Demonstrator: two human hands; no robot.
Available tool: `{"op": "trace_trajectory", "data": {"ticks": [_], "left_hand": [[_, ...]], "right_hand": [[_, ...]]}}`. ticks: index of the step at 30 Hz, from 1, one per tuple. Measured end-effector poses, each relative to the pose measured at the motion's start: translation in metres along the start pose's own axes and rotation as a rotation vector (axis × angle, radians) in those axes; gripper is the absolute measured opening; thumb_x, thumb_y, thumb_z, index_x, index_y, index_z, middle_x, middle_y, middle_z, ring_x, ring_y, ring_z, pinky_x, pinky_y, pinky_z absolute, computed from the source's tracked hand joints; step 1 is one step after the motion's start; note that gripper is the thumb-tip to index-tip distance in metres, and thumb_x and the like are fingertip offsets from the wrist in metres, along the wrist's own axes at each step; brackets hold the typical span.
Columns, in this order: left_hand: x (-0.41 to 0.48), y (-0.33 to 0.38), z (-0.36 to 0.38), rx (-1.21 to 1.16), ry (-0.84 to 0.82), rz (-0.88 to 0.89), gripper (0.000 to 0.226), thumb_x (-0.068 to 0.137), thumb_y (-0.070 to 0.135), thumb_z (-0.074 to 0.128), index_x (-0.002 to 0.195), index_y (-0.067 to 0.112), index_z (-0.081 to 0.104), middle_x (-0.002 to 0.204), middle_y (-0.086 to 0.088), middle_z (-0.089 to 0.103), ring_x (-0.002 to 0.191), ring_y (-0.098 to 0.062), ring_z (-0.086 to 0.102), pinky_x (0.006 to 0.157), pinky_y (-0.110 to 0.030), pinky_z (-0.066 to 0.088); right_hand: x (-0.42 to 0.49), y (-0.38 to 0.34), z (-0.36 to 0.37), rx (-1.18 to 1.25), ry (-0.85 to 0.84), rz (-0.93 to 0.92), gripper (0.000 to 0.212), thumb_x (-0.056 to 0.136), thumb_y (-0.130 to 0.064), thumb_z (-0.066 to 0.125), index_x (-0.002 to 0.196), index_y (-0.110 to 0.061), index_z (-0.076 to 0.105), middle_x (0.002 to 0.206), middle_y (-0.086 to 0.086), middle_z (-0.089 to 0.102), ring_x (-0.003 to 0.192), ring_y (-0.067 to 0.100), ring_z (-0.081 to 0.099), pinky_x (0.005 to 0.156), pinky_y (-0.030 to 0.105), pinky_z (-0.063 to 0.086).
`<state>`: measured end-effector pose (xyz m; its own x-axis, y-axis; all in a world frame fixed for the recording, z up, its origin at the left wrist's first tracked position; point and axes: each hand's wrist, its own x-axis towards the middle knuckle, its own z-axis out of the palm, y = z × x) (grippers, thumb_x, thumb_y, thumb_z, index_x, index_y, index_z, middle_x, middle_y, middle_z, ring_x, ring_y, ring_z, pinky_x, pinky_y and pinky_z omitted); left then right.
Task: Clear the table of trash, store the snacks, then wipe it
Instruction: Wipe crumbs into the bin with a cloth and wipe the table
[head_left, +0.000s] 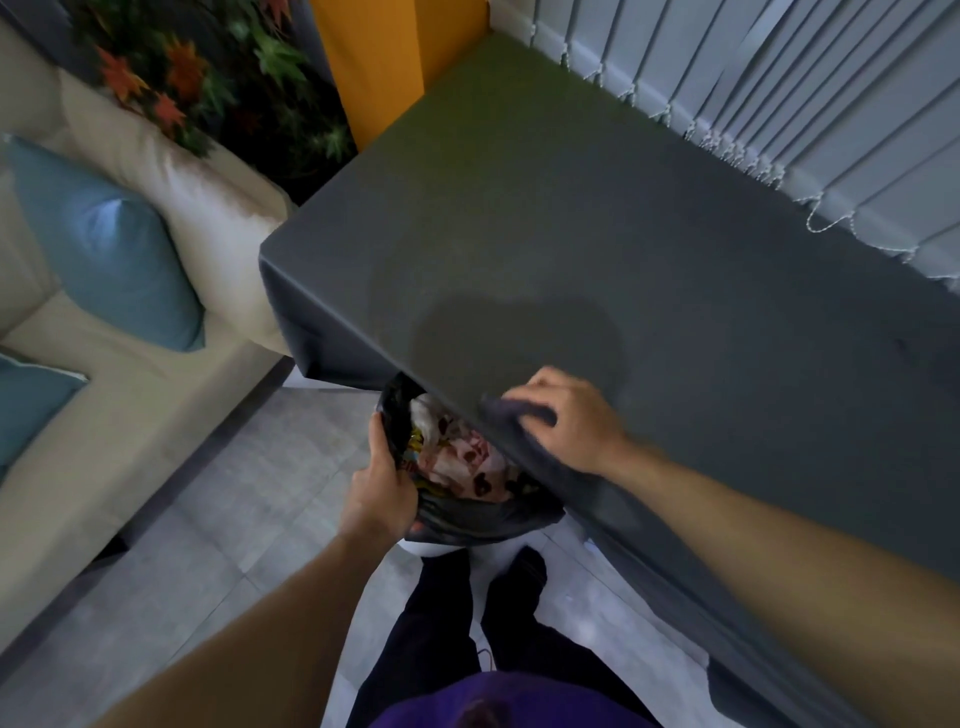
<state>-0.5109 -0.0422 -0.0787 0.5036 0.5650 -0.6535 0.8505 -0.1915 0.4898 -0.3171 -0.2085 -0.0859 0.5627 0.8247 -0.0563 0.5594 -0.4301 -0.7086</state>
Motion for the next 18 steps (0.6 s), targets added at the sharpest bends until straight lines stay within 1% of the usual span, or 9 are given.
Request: {"op": "trace_trajectory", "data": {"ticks": [3,4,5,7,10,12,15,16,18], "left_hand": [[-0.004,0.002,0.007,0.009,-0.025,0.012,0.086,0.090,0.004,0.036,0.151,0.046,-0.009,0.099,-0.016,0.062,0.080,-0.034,0.064,0.075,-0.048,0.059],[-0.005,0.002,0.009,0.021,-0.033,0.016,0.086,0.089,0.004,0.035,0.151,0.045,-0.009,0.098,-0.016,0.063,0.079,-0.033,0.064,0.074,-0.048,0.059],[-0.006,0.003,0.012,0.033,-0.038,0.018,0.086,0.090,0.004,0.035,0.152,0.044,-0.008,0.098,-0.016,0.062,0.079,-0.032,0.064,0.074,-0.046,0.059],[-0.009,0.006,0.017,0.048,-0.041,0.019,0.085,0.091,0.004,0.035,0.153,0.042,-0.008,0.099,-0.015,0.062,0.080,-0.032,0.064,0.073,-0.045,0.058],[-0.013,0.009,0.025,0.041,-0.036,0.028,0.082,0.092,0.006,0.035,0.152,0.042,-0.006,0.101,-0.016,0.063,0.081,-0.033,0.064,0.076,-0.046,0.058],[-0.014,0.009,0.029,0.045,-0.023,0.022,0.081,0.092,0.008,0.036,0.151,0.043,-0.005,0.103,-0.017,0.064,0.083,-0.035,0.065,0.077,-0.049,0.059],[-0.014,0.009,0.031,0.054,-0.002,0.023,0.080,0.091,0.009,0.038,0.152,0.041,-0.003,0.102,-0.020,0.065,0.082,-0.038,0.066,0.075,-0.049,0.059],[-0.014,0.008,0.031,0.059,0.001,0.032,0.080,0.091,0.008,0.037,0.152,0.040,-0.003,0.102,-0.021,0.065,0.082,-0.039,0.066,0.075,-0.049,0.059],[-0.014,0.007,0.030,0.052,-0.004,0.041,0.081,0.090,0.007,0.036,0.152,0.041,-0.003,0.102,-0.022,0.065,0.083,-0.040,0.065,0.077,-0.050,0.058]], "right_hand": [[0.006,0.026,-0.025,-0.050,0.507,0.332,0.028,0.085,-0.015,0.067,0.112,-0.013,0.073,0.102,0.010,0.065,0.093,0.029,0.065,0.083,0.030,0.046],[0.007,0.035,-0.036,-0.072,0.608,0.481,0.027,0.086,-0.015,0.067,0.112,-0.013,0.072,0.103,0.014,0.065,0.095,0.033,0.064,0.083,0.033,0.044],[0.007,0.041,-0.044,-0.093,0.627,0.601,0.026,0.087,-0.017,0.066,0.111,-0.014,0.072,0.103,0.015,0.064,0.096,0.036,0.063,0.082,0.034,0.044],[0.000,0.047,-0.046,-0.127,0.515,0.618,0.025,0.086,-0.021,0.067,0.110,-0.018,0.073,0.101,0.014,0.065,0.096,0.035,0.063,0.080,0.034,0.044],[-0.025,0.029,-0.020,-0.106,0.277,0.356,0.030,0.085,-0.025,0.071,0.114,-0.023,0.073,0.102,0.002,0.064,0.092,0.025,0.065,0.078,0.029,0.047],[-0.043,0.007,-0.001,-0.062,0.037,0.162,0.030,0.086,-0.028,0.068,0.116,-0.029,0.072,0.103,-0.006,0.061,0.088,0.020,0.065,0.075,0.031,0.051],[-0.051,-0.013,0.013,0.011,-0.244,-0.032,0.031,0.087,-0.023,0.065,0.116,-0.032,0.071,0.100,-0.007,0.057,0.086,0.017,0.061,0.073,0.033,0.050],[-0.047,-0.015,0.013,0.030,-0.236,-0.048,0.031,0.087,-0.022,0.065,0.117,-0.031,0.072,0.099,-0.006,0.057,0.086,0.017,0.061,0.073,0.033,0.050],[-0.035,-0.012,0.011,0.015,-0.035,0.021,0.031,0.089,-0.025,0.066,0.119,-0.030,0.071,0.100,-0.007,0.058,0.086,0.017,0.062,0.073,0.034,0.052]]}}
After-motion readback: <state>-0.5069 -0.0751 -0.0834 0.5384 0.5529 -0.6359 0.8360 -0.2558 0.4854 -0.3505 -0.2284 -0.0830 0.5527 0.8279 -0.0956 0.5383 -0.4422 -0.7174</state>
